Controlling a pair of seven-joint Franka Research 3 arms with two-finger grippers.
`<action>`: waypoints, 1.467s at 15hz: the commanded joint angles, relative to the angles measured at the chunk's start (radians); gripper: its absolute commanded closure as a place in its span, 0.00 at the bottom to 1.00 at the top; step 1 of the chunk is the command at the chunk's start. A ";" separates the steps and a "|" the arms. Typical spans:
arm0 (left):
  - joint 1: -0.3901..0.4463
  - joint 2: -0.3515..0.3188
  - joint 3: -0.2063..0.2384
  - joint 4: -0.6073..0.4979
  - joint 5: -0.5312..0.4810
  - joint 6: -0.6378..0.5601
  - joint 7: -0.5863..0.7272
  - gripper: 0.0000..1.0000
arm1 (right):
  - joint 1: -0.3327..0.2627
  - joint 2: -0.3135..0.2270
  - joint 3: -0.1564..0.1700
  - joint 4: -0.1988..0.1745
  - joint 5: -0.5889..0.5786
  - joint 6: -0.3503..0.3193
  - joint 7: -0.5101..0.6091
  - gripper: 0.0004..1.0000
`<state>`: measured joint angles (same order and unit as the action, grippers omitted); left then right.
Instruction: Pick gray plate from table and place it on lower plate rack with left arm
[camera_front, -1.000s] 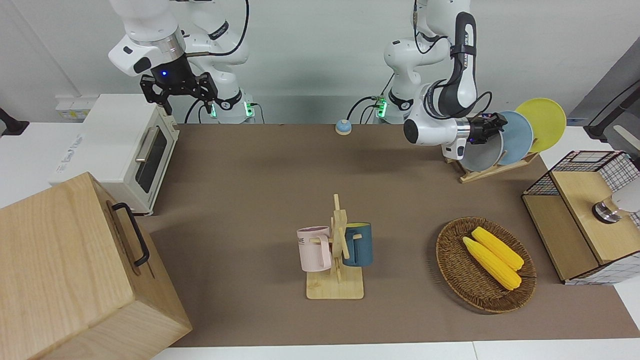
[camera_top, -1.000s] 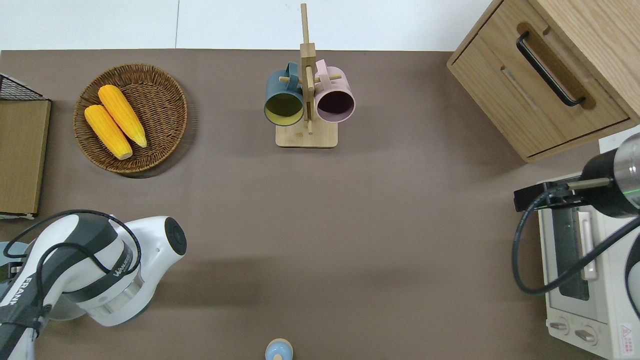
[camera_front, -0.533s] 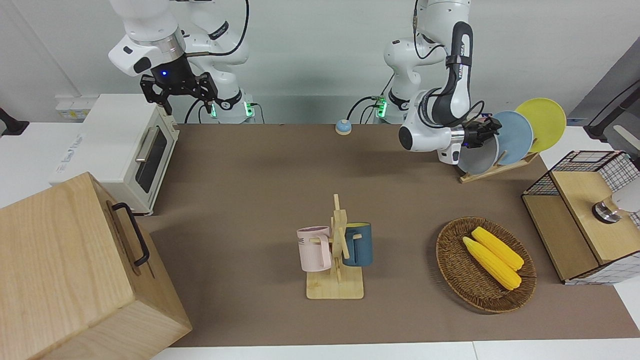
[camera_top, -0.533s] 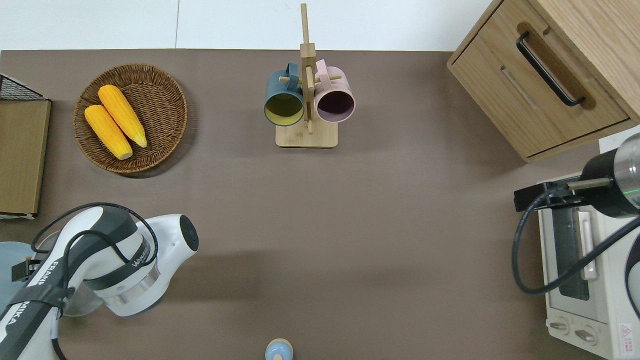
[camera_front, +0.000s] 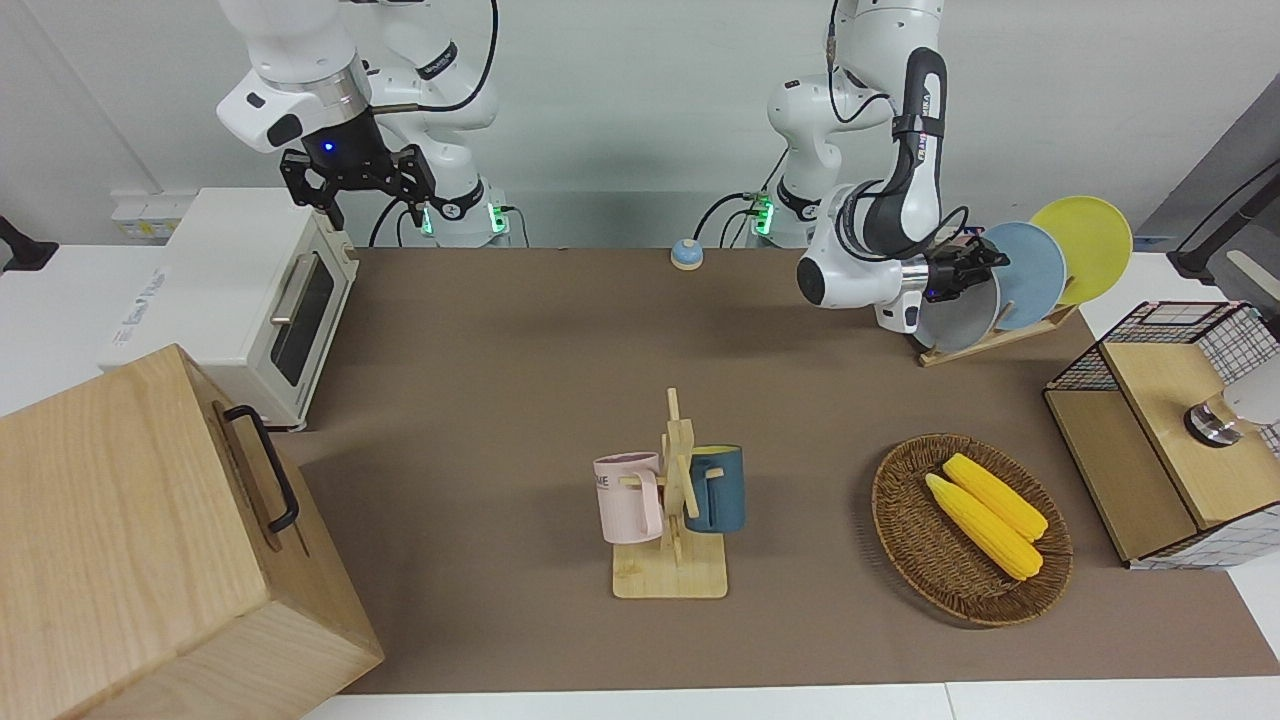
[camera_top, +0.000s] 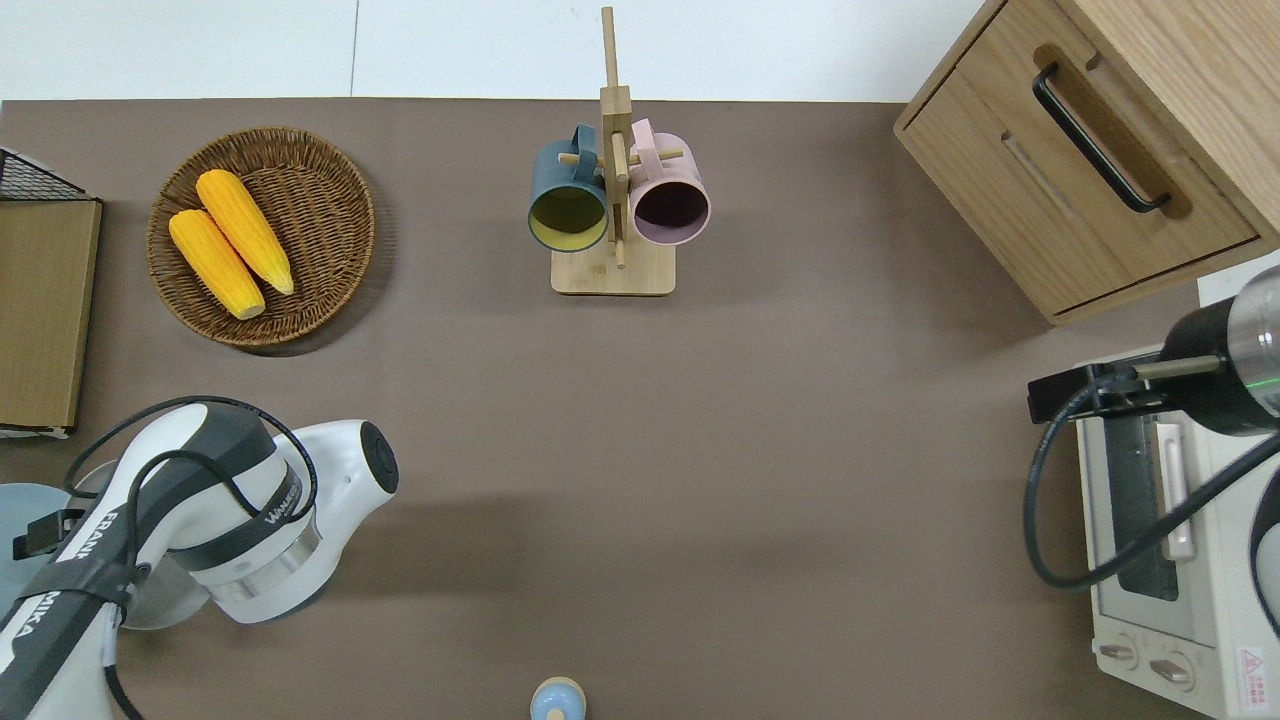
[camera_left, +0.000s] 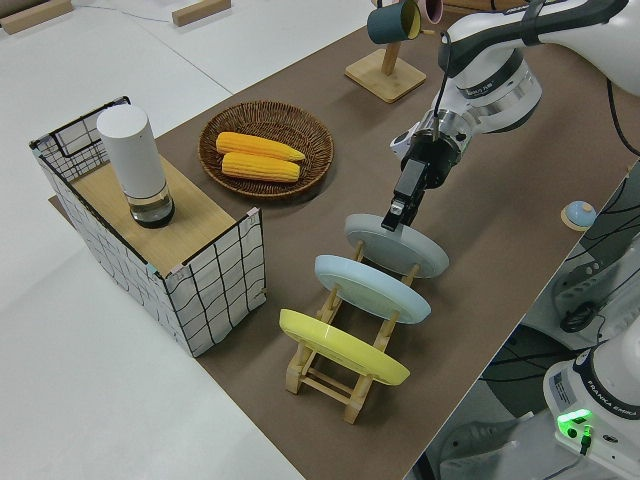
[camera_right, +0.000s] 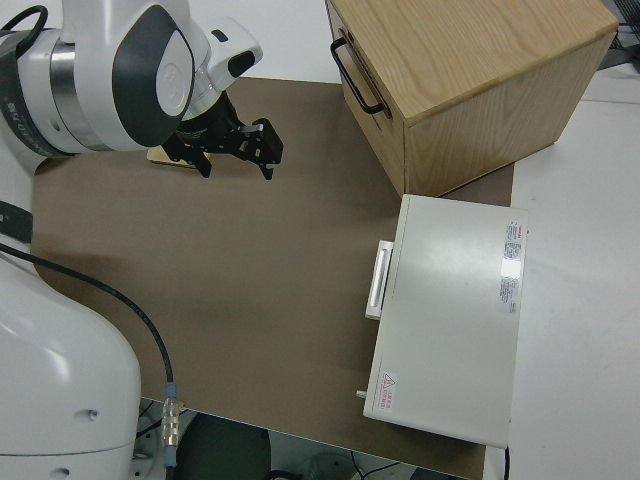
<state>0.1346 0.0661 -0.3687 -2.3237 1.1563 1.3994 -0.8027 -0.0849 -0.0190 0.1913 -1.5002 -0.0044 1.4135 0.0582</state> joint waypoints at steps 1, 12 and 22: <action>-0.012 0.028 0.007 0.035 0.014 -0.027 0.007 0.00 | -0.007 -0.002 0.005 0.006 0.007 -0.014 -0.001 0.01; -0.007 0.035 0.007 0.392 -0.231 -0.023 0.345 0.00 | -0.007 -0.002 0.005 0.006 0.007 -0.014 0.000 0.01; 0.057 0.028 0.042 0.705 -0.837 -0.014 0.574 0.00 | -0.007 -0.002 0.005 0.006 0.007 -0.014 -0.001 0.01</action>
<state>0.1451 0.0717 -0.3388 -1.7068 0.4761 1.3986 -0.3285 -0.0849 -0.0190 0.1913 -1.5002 -0.0044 1.4135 0.0582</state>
